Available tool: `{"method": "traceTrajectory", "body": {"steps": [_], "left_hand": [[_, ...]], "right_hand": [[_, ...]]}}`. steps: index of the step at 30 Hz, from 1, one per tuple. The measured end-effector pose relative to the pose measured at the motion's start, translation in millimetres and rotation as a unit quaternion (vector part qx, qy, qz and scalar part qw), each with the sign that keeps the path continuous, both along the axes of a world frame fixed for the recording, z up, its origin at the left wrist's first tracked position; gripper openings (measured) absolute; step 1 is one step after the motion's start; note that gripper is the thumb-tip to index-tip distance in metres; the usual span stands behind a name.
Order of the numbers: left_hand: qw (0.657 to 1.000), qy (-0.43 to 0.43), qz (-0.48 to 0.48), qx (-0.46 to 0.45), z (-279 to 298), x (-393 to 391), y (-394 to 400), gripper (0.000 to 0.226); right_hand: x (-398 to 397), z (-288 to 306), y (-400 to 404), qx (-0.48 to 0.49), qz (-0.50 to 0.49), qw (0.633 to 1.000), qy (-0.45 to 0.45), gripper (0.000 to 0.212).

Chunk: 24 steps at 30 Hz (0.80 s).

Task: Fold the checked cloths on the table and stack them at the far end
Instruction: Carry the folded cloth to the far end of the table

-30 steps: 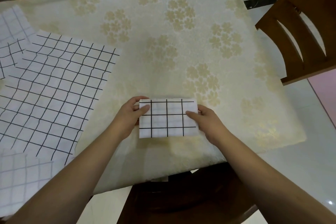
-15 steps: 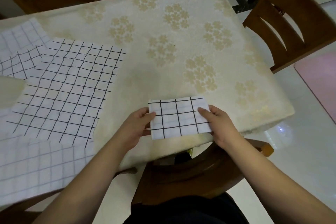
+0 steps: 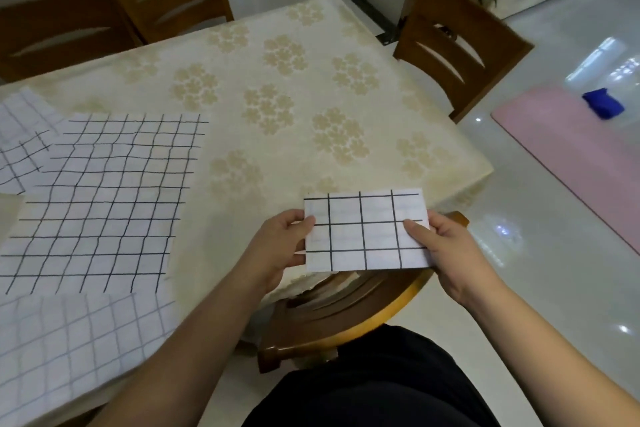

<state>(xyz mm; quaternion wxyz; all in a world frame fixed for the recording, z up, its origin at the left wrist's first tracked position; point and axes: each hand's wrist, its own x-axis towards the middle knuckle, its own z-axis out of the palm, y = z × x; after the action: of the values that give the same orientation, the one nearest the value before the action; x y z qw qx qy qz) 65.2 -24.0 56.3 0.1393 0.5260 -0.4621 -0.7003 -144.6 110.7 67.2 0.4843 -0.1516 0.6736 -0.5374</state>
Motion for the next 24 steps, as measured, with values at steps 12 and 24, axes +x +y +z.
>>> {"method": "traceTrajectory", "body": {"steps": [12,24], "left_hand": [[0.991,0.026,-0.13,0.007,11,-75,43,0.019],[0.966,-0.005,-0.259,0.022,9,-229,138,0.017]], "right_hand": [[-42,2,78,-0.016,-0.135,0.99,0.02,0.02],[-141,-13,221,0.004,-0.256,0.966,-0.038,0.02]]}}
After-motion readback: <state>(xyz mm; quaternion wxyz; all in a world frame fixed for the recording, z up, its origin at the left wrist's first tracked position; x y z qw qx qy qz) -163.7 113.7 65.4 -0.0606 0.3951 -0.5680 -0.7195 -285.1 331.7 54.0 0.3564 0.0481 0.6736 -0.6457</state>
